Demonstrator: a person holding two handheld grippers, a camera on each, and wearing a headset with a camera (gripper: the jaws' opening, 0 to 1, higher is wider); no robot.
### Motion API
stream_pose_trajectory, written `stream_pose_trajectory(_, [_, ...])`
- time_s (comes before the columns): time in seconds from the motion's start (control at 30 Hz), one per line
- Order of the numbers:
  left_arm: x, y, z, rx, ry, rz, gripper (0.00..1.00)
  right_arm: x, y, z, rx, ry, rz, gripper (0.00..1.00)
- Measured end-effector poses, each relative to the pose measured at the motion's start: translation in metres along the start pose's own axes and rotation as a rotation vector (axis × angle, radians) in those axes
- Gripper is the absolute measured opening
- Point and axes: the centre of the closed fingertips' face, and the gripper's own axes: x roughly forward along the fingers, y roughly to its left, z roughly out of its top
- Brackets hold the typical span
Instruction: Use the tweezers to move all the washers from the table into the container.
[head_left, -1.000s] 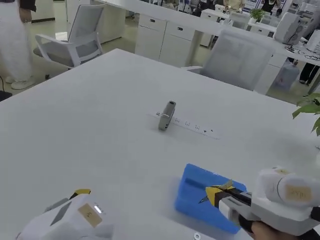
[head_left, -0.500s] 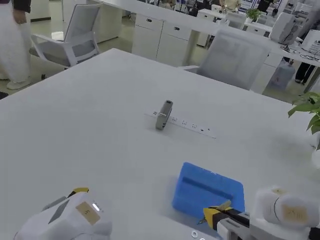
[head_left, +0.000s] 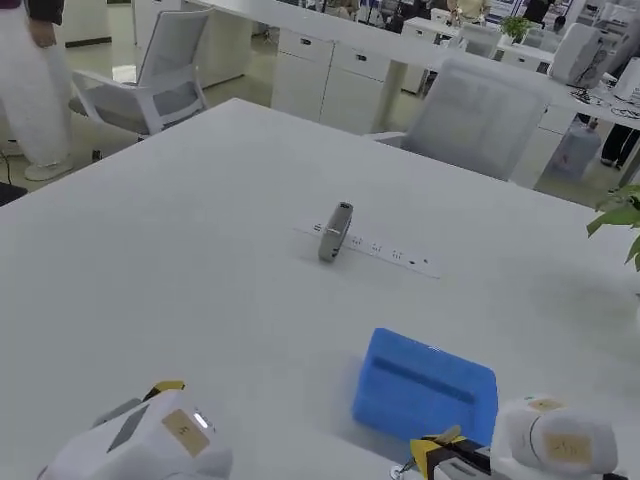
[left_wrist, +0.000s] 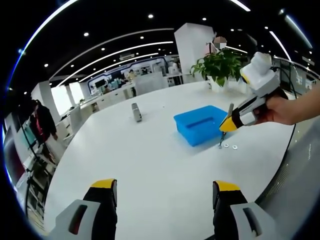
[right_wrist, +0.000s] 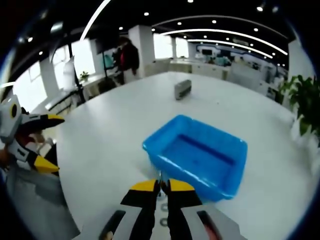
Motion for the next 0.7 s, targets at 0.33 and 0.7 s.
stream_pose_trajectory(0.33, [0.0007,-0.0005,-0.0016,0.009,0.011,0.000,0.79,0.0029,0.0043,0.0017,-0.023,0.002,-0.004,0.03])
stream_pose_trajectory(0.7, [0.0005,-0.0003,-0.0008,0.006,0.005,0.001,0.79,0.0032,0.0037,-0.0001,-0.047,-0.001,-0.039,0.02])
